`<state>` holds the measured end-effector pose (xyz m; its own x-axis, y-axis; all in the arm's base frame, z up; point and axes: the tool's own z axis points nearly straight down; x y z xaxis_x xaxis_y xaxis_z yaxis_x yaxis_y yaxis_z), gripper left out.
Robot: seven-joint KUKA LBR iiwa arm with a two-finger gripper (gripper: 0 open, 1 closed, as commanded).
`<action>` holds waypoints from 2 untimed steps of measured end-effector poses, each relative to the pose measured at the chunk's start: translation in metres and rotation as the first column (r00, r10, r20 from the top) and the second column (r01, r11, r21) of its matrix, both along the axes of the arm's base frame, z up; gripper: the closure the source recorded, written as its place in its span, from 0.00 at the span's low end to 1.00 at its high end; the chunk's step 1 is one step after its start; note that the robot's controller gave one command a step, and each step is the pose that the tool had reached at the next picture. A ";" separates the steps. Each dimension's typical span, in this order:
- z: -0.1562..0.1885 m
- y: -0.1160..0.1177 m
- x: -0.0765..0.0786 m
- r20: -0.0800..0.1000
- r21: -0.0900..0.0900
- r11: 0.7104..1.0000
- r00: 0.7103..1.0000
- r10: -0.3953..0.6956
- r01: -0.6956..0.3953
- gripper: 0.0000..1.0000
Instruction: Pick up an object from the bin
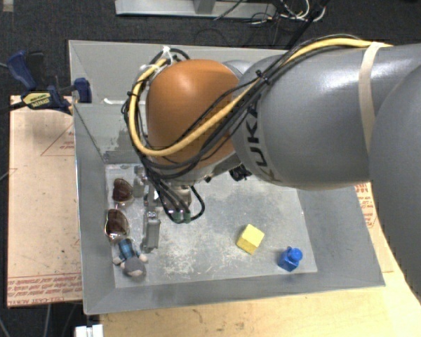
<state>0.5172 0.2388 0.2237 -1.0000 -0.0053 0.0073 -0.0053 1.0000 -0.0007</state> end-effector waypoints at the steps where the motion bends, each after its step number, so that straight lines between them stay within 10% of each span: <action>1: 0.005 -0.002 0.002 0.007 0.002 1.000 1.000 -0.006 0.006 0.00; 2: -0.068 -0.001 -0.014 0.010 0.003 0.994 0.994 -0.112 0.112 0.00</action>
Offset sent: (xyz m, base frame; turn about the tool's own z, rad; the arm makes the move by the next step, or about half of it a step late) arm -0.0332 -0.0002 -0.1537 0.2375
